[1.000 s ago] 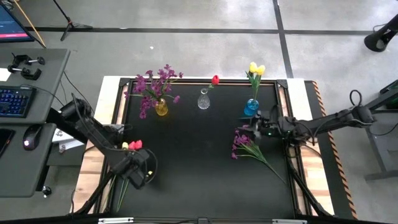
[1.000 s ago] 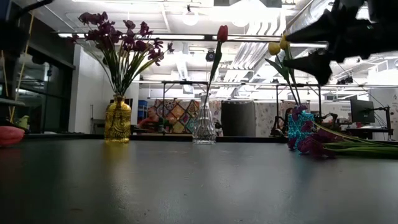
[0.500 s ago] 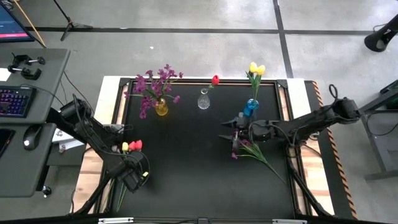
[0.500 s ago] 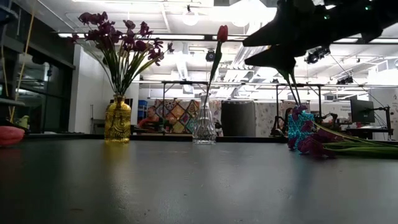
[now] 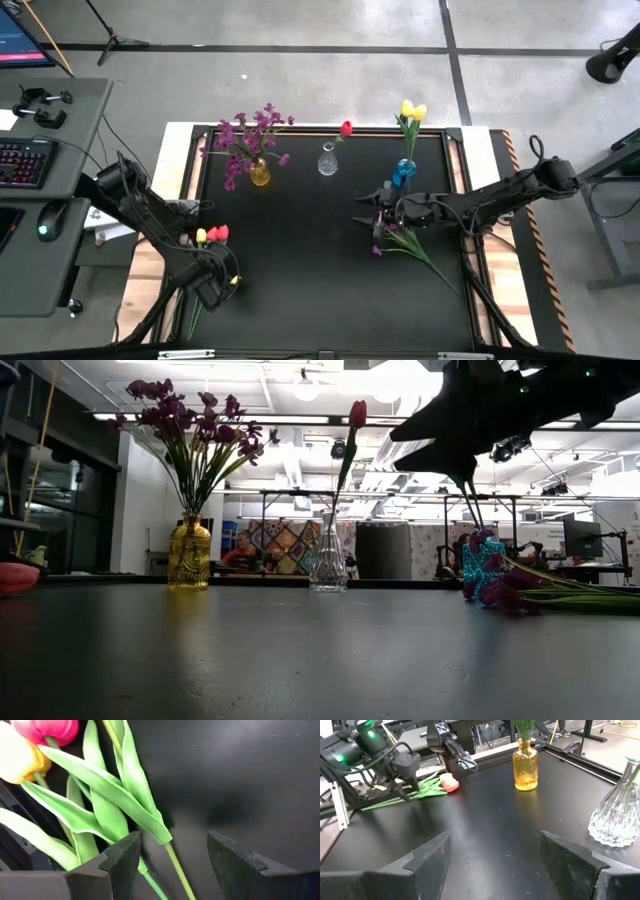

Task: Sort flowers into vase by color
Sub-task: Put the right red flower into the transparent flower vase

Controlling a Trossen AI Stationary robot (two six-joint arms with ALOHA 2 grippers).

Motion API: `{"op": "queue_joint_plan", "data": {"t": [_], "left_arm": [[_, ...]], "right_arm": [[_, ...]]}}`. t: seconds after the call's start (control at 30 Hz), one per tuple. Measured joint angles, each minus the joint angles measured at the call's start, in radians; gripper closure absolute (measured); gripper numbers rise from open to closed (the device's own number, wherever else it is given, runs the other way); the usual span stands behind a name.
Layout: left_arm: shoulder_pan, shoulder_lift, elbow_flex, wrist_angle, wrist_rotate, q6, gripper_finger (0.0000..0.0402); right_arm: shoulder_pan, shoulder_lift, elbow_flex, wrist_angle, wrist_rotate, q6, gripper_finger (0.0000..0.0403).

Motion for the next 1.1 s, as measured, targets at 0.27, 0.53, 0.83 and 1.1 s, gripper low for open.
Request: {"op": "queue_joint_plan", "data": {"t": [0.27, 0.53, 0.83, 1.1], "left_arm": [[-0.021, 0.044, -0.02, 0.057, 0.003, -0.034, 0.0187], [-0.021, 0.068, -0.025, 0.07, 0.001, -0.049, 0.019], [-0.02, 0.072, -0.026, 0.074, -0.005, -0.05, 0.0323], [-0.01, 0.074, -0.018, 0.055, -0.128, 0.032, 0.0393]], "right_arm": [[0.0, 0.0, 0.0, -0.003, 0.0, 0.0, 0.0116], [0.0, 0.0, 0.0, -0.009, 0.002, 0.012, 0.0116], [0.0, 0.0, 0.0, -0.015, 0.002, 0.022, 0.0116], [0.0, 0.0, 0.0, -0.015, 0.002, 0.022, 0.0116]]}}
